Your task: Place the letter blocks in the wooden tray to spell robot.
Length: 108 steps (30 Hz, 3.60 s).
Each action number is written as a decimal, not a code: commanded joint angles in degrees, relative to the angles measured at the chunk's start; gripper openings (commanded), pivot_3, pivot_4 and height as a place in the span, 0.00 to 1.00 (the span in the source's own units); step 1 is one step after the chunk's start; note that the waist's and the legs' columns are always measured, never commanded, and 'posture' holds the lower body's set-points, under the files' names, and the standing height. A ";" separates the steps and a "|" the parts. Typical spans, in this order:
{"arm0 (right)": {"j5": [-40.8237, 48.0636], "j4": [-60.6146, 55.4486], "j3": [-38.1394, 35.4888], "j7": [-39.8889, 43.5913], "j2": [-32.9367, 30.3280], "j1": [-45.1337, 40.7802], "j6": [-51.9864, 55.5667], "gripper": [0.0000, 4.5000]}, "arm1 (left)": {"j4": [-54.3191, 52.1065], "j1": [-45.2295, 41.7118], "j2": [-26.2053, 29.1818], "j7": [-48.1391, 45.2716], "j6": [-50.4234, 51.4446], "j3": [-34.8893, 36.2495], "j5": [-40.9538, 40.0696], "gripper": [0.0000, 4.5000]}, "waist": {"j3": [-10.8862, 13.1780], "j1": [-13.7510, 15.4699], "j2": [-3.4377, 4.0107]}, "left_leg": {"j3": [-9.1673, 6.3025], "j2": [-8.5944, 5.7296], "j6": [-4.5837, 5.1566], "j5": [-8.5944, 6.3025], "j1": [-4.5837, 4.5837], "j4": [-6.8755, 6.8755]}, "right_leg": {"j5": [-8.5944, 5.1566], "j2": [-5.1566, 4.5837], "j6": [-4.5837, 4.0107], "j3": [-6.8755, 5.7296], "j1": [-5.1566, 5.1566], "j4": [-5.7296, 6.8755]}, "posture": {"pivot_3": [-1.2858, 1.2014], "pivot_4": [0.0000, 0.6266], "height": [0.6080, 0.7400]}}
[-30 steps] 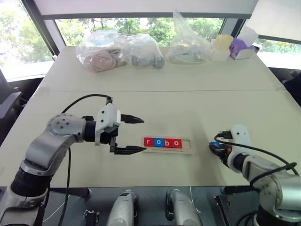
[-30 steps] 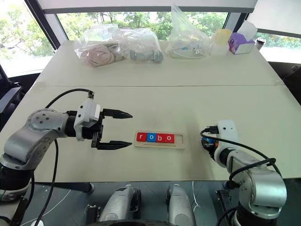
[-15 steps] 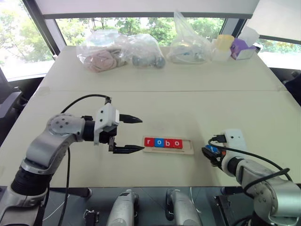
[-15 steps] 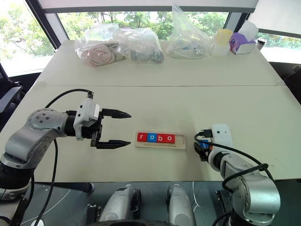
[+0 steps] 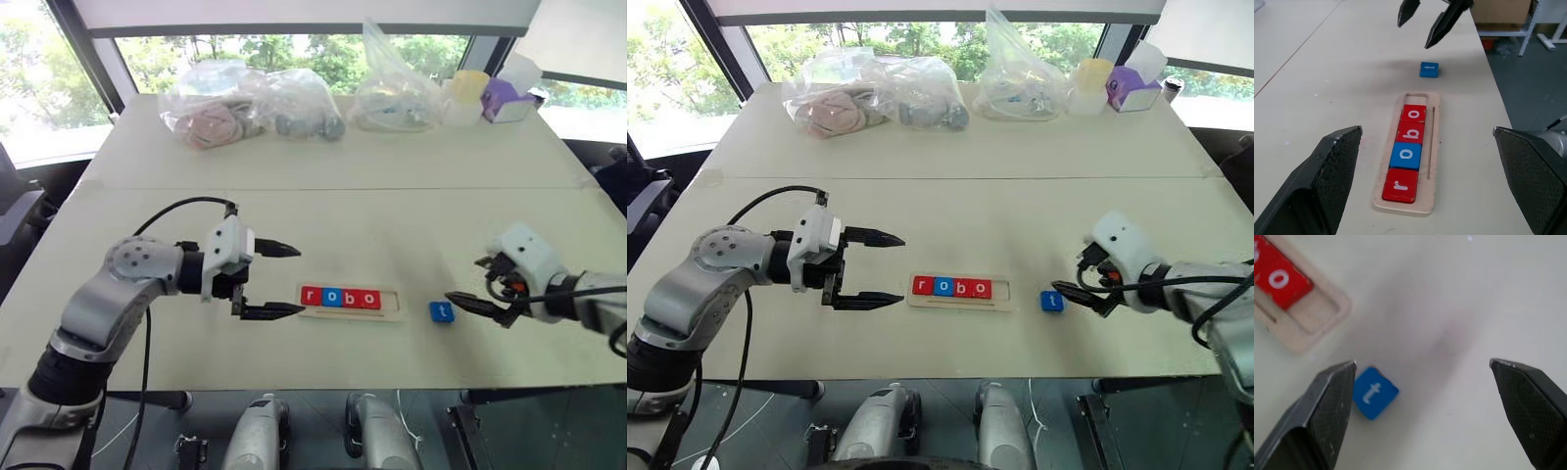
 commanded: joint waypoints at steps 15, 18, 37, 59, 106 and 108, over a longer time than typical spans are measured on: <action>-9.16 30.69 14.76 18.88 0.45 -9.23 -37.15 0.99 | -3.12 -0.35 0.47 2.05 0.01 1.30 -0.22 1.00 | 0.02 0.05 -0.02 | 0.10 -0.01 0.04 0.00 0.03 0.10 | 0.11 0.00 -0.18 0.06 0.00 0.11 | 0.52 0.24 1.00; -9.92 31.42 15.61 19.14 0.95 -9.42 -38.36 0.99 | -2.98 -0.54 0.56 2.08 0.03 1.24 -0.21 1.00 | 0.02 -0.04 -0.03 | 0.16 -0.03 0.04 0.00 0.04 0.12 | 0.13 -0.02 -0.20 0.08 0.00 0.10 | 0.52 0.24 1.00; -11.08 29.85 17.13 17.37 3.40 -7.88 -40.42 0.24 | -2.83 -1.01 0.81 1.74 0.21 1.18 -0.33 1.00 | 0.00 -0.09 -0.04 | 0.15 0.00 0.04 0.00 0.12 0.14 | 0.11 0.00 -0.14 0.08 0.05 0.19 | 0.52 0.24 1.00; -11.24 20.66 24.55 20.35 5.64 -20.39 -31.11 0.25 | -3.73 -0.27 0.84 2.56 0.61 1.65 -0.60 1.00 | -0.01 -0.05 -0.04 | 0.14 -0.02 0.04 0.01 0.10 0.15 | 0.16 -0.01 -0.23 0.08 0.04 0.20 | 0.52 0.24 1.00; -15.19 24.50 29.41 21.13 10.11 -24.65 -30.96 0.25 | -5.72 1.10 0.97 4.69 1.15 1.84 -1.36 1.00 | -0.01 -0.07 -0.04 | 0.15 -0.03 0.03 0.02 0.13 0.18 | 0.18 0.01 -0.22 0.08 0.06 0.27 | 0.52 0.24 1.00; -15.19 24.46 29.36 21.16 10.16 -24.73 -30.71 0.36 | -5.66 1.05 0.97 4.67 1.09 1.80 -1.32 1.00 | -0.01 -0.07 -0.04 | 0.15 -0.03 0.03 0.02 0.13 0.18 | 0.18 0.01 -0.21 0.08 0.06 0.27 | 0.52 0.24 1.00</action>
